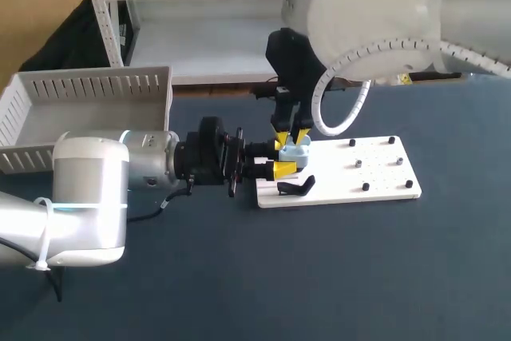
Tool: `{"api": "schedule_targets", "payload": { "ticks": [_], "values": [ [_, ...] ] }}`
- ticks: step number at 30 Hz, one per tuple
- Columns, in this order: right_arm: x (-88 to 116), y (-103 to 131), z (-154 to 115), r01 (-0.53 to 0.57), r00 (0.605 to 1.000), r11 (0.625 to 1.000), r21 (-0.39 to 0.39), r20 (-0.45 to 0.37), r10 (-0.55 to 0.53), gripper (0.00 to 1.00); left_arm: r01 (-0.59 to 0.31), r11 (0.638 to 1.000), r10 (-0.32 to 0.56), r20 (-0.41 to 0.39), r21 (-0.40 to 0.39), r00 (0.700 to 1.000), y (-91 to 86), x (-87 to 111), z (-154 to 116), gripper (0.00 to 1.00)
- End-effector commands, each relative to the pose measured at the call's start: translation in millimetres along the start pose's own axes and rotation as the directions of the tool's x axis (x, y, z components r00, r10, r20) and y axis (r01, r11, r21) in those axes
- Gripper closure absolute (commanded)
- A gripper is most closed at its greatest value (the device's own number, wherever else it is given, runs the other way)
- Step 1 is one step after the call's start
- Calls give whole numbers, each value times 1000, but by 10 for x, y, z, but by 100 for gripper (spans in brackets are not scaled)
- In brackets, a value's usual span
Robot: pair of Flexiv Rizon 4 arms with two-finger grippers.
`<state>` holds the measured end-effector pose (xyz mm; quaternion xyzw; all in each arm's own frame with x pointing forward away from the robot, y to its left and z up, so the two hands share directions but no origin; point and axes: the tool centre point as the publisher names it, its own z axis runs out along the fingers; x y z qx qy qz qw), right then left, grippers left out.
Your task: Pick up each earbud case from the left stands, insert the matching earbuds, close the lid, and place the case in the box.
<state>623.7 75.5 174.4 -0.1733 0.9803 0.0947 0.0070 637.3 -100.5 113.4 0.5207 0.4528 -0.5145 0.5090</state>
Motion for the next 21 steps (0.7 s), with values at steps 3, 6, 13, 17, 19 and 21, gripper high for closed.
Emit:
{"api": "schedule_targets", "payload": {
  "ticks": [3,6,13,17,19,21],
  "values": [
    [-21,-19,15,-5,1000,1000,1,-2,5,100,-2,1000,2,2,0,1000,7,4,2,100],
    [-22,-26,19,-8,1000,1000,1,-3,8,100,-2,1000,2,2,0,1000,7,4,2,100],
    [-26,-28,30,-7,1000,1000,-3,-5,7,100,-2,1000,2,2,0,1000,7,4,2,100],
    [-31,-26,40,-7,1000,1000,-6,-7,7,100,-2,1000,2,2,0,1000,7,4,2,100],
    [-33,-25,47,-7,1000,1000,-6,-9,7,100,-2,1000,2,2,0,1000,7,4,2,100],
    [-34,-27,54,-6,1000,1000,-6,-11,6,100,-2,1000,2,2,0,1000,7,4,2,100]
  ]
}}
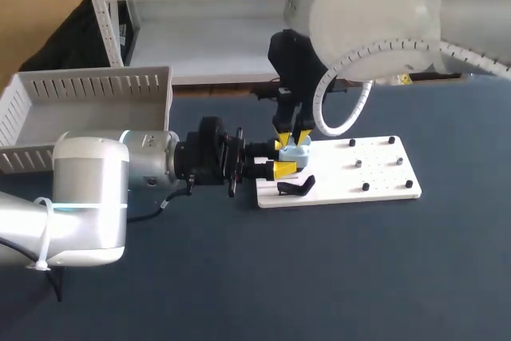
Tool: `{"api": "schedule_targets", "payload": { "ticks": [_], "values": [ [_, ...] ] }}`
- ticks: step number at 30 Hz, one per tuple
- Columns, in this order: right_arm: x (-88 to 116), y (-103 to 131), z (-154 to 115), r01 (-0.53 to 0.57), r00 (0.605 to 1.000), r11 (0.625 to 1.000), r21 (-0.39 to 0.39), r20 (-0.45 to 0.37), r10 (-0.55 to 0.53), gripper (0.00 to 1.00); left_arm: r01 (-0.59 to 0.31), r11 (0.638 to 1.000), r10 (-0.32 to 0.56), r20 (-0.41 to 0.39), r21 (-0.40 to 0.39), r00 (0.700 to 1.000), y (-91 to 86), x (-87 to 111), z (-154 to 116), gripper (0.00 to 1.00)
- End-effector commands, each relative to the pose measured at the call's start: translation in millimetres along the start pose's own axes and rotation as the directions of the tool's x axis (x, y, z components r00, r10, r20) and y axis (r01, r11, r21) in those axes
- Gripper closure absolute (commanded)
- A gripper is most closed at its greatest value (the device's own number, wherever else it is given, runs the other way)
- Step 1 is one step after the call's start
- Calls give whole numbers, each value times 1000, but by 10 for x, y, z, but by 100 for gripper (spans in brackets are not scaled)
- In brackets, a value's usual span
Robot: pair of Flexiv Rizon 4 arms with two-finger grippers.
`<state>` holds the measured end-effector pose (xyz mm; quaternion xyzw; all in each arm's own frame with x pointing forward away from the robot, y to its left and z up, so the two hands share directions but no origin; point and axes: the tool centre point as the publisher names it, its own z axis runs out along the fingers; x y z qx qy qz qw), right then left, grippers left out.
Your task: Pick up each earbud case from the left stands, insert the matching earbuds, close the lid, and place the case in the box.
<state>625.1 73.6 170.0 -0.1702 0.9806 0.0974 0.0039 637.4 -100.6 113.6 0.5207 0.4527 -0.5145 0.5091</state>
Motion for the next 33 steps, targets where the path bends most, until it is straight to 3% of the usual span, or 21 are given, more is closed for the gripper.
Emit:
{"api": "schedule_targets", "payload": {
  "ticks": [1,16,19,23,29,33],
  "values": [
    [-29,2,16,0,1000,1000,0,-7,0,100,-1,1000,1,2,0,1000,6,6,0,100],
    [-32,-17,46,7,1000,1000,3,-24,-7,100,-1,1000,1,2,0,1000,6,6,0,100],
    [-31,-20,47,8,1000,1000,4,-25,-8,80,-1,1000,1,2,0,1000,6,6,0,100],
    [-26,-32,39,9,1000,1000,4,-24,-9,66,-1,1000,1,2,0,1000,6,6,0,100],
    [-2,-55,-10,12,1000,1000,-11,-20,-12,62,-1,1000,1,2,0,1000,6,6,0,100],
    [14,-57,-185,11,1000,998,-63,-1,-11,60,-1,1000,1,2,0,1000,6,6,0,100]
  ]
}}
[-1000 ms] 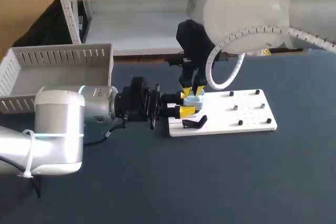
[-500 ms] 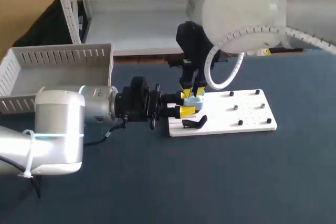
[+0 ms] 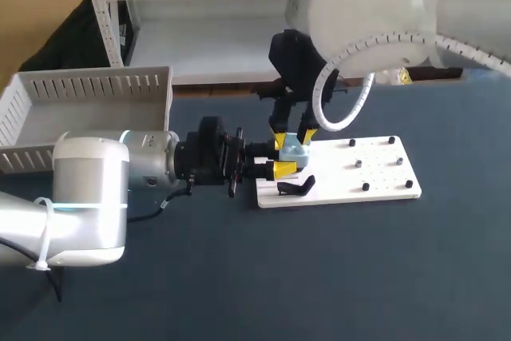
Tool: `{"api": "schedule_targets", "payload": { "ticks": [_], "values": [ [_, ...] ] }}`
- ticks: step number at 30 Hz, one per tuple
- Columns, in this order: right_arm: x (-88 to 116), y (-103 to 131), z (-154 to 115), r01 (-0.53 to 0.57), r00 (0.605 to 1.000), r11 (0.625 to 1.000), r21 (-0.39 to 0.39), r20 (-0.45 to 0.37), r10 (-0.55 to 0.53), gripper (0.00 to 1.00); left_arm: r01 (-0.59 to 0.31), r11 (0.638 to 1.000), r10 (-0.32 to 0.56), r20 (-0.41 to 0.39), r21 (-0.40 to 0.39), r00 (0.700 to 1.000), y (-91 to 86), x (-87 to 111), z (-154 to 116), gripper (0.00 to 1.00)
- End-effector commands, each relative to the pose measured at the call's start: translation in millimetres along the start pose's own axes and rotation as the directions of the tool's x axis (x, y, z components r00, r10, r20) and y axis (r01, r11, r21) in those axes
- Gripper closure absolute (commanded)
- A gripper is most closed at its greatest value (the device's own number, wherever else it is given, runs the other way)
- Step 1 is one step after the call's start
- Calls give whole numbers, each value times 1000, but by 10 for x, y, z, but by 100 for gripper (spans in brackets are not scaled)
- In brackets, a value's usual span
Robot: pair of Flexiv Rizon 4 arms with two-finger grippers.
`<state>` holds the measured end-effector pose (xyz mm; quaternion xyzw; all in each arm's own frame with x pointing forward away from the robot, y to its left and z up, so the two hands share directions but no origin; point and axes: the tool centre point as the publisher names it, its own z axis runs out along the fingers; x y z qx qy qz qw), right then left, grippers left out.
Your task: Pick up each earbud case from the left stands, insert the matching earbuds, close the lid, and place the case in the box.
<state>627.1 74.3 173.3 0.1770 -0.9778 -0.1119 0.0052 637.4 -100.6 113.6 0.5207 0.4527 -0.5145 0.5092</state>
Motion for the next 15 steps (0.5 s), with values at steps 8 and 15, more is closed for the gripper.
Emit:
{"api": "schedule_targets", "payload": {
  "ticks": [8,15],
  "values": [
    [-241,-391,-446,-123,988,990,-71,82,128,0,-1,1000,1,2,0,1000,6,6,0,100],
    [-447,-665,-406,-218,970,975,-49,99,222,0,-1,1000,1,2,0,1000,6,6,0,100]
  ]
}}
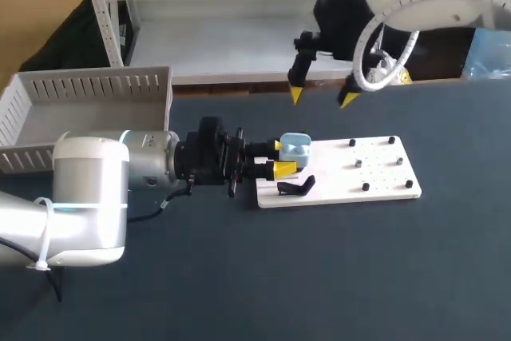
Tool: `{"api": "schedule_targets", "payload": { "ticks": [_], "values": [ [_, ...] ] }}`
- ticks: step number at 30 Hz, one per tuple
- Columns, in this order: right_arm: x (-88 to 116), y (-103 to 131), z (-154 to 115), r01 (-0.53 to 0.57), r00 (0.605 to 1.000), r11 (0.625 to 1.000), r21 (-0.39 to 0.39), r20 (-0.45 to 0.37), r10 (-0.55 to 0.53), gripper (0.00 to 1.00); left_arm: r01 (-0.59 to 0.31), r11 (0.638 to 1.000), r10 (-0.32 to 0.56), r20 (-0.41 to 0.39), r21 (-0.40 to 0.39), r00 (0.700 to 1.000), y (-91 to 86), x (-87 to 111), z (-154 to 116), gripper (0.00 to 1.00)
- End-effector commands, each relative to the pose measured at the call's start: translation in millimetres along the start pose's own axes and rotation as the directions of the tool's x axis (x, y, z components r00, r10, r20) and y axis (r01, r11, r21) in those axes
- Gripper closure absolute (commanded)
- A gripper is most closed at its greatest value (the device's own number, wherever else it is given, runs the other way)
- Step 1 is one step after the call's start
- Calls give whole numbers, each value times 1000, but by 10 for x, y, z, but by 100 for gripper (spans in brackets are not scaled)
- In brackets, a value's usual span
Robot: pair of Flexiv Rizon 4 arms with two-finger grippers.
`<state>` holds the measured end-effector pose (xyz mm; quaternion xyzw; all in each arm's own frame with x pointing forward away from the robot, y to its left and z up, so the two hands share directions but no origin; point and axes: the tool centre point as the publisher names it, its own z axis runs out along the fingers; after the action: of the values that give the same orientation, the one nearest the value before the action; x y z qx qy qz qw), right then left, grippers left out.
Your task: Pick up each earbud case from the left stands, insert the matching earbuds, close the lid, and place the case in the box.
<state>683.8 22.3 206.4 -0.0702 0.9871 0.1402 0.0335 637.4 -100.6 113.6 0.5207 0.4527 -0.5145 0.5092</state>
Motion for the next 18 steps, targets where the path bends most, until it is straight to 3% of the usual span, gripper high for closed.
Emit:
{"api": "schedule_targets", "payload": {
  "ticks": [1,9,18],
  "values": [
    [-113,-78,88,-28,1000,1000,6,-8,28,0,-1,1000,1,2,0,1000,6,6,0,100],
    [-159,-281,357,-83,995,996,44,-57,85,0,-1,1000,1,2,0,1000,6,6,0,100],
    [-5,-320,466,-79,992,995,56,-97,84,0,-1,1000,1,2,0,1000,6,6,0,100]
  ]
}}
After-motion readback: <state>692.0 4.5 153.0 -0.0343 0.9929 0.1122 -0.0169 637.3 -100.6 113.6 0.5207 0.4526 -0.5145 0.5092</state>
